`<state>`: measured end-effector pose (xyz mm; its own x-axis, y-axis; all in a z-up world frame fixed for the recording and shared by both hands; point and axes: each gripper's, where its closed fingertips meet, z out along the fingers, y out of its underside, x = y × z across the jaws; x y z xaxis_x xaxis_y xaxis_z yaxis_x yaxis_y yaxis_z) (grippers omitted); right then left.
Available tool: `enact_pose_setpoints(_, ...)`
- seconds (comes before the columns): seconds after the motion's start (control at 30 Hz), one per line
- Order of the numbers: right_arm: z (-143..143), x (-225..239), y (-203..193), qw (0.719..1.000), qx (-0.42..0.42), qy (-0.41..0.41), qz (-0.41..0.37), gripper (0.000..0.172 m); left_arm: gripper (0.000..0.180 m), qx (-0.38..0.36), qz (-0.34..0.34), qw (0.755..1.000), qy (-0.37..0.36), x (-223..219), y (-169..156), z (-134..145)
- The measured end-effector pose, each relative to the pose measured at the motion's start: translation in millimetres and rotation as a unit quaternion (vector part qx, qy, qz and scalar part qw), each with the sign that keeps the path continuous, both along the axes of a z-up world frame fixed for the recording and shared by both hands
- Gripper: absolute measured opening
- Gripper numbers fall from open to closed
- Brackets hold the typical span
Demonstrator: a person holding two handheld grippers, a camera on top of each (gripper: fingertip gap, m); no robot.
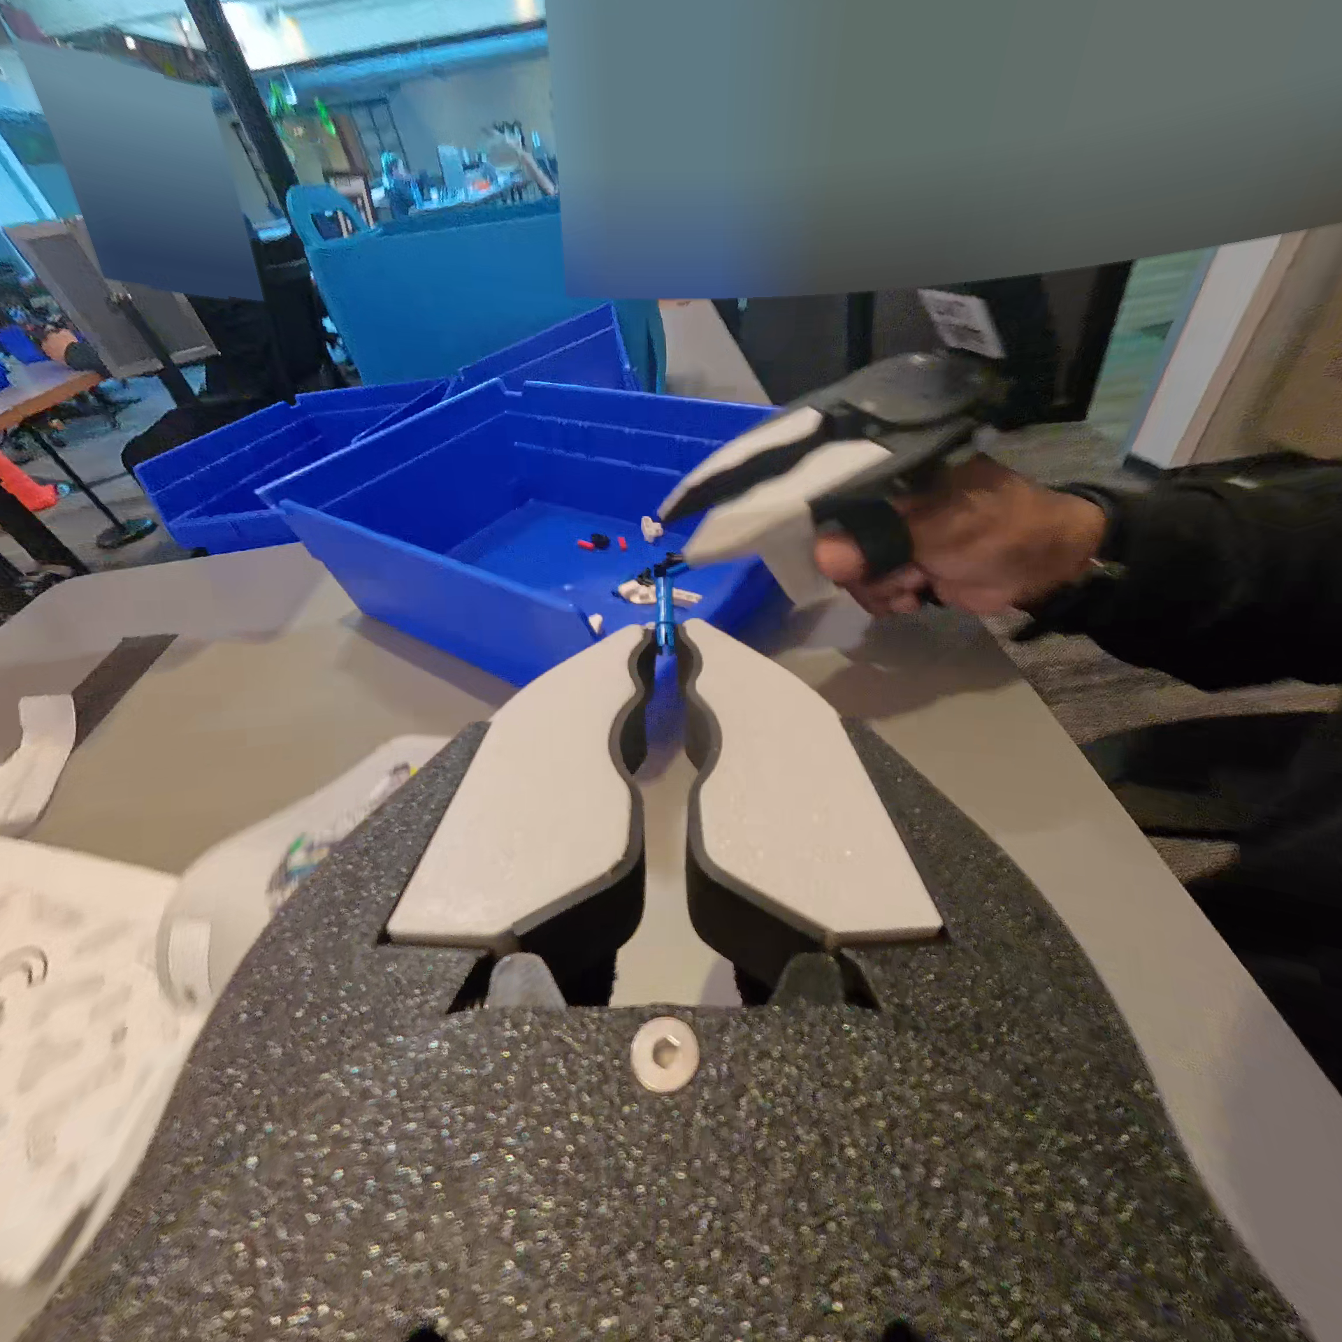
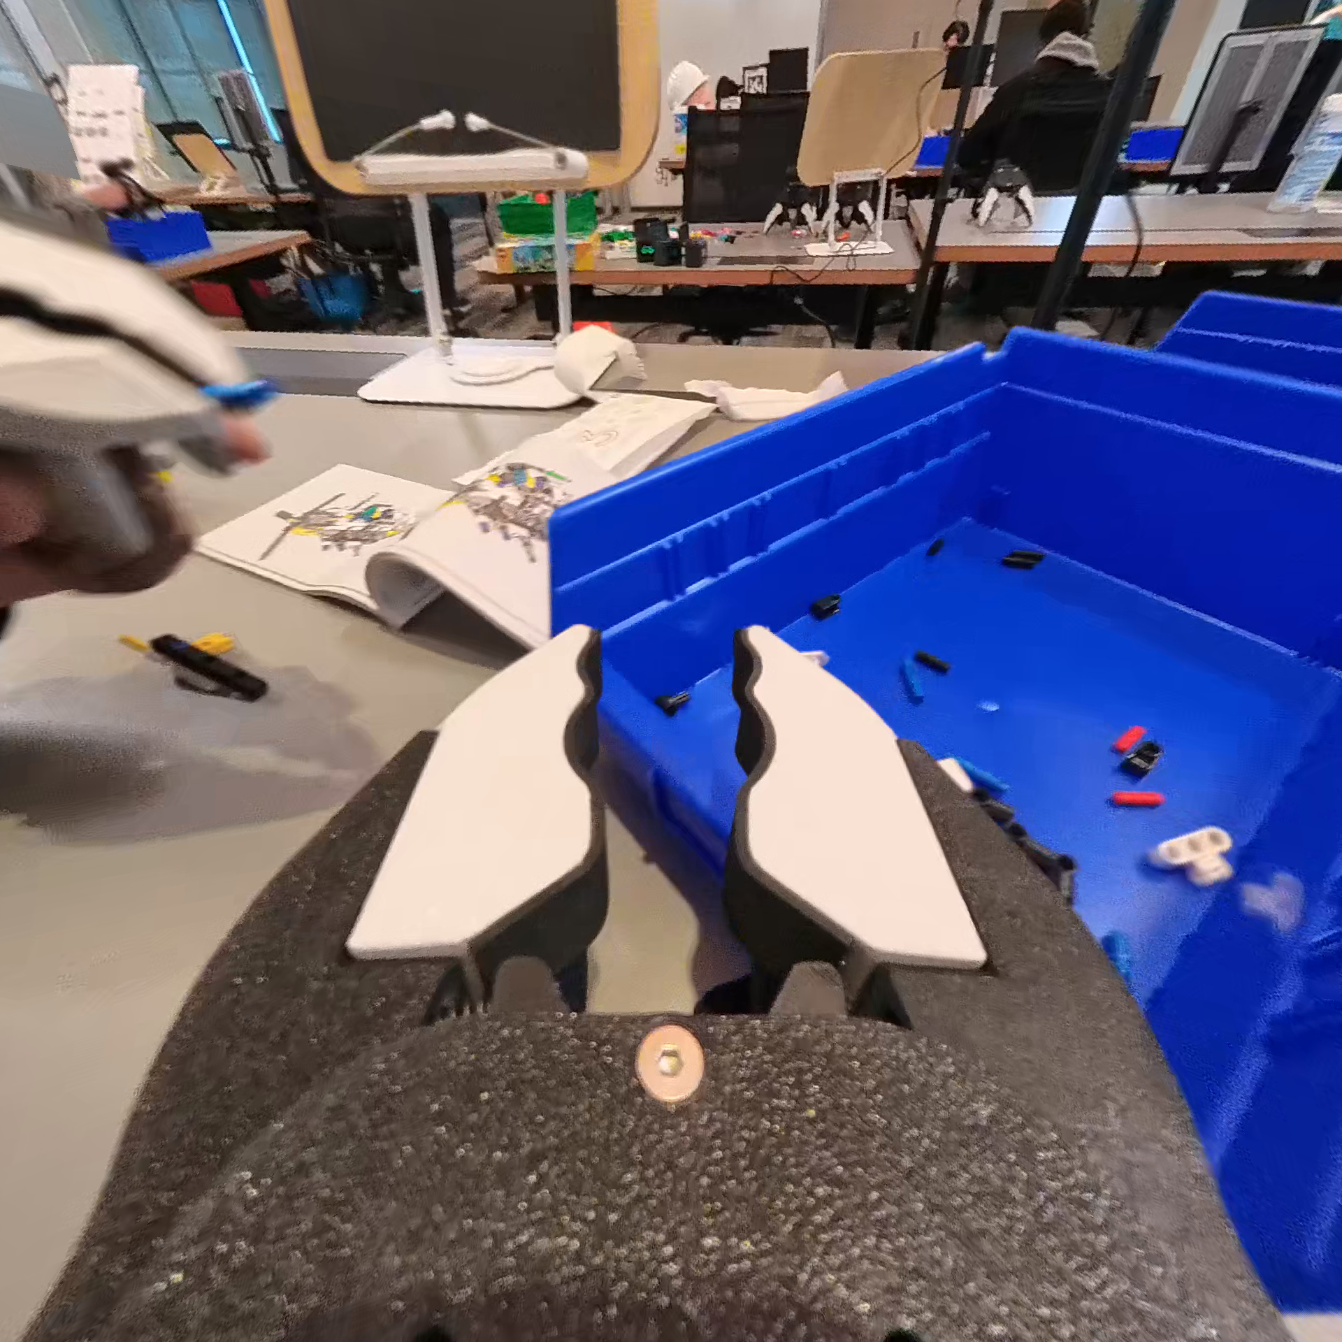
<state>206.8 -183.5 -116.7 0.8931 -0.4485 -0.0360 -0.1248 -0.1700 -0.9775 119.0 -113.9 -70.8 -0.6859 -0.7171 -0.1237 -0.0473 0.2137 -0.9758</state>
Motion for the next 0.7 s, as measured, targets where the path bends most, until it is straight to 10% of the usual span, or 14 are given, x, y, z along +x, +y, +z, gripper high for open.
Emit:
enact_pose_setpoints(0.3,-12,-33,0,0.998,0.026,0.028,0.042,0.033,0.038,0.104,0.066,0.991,0.045,114,-37,-12)
enact_pose_setpoints(0.7,-25,-97,49,0.966,-0.036,0.002,0.256,0.030,0.041,0.111,0.065,0.983,0.133,-30,81,-47)
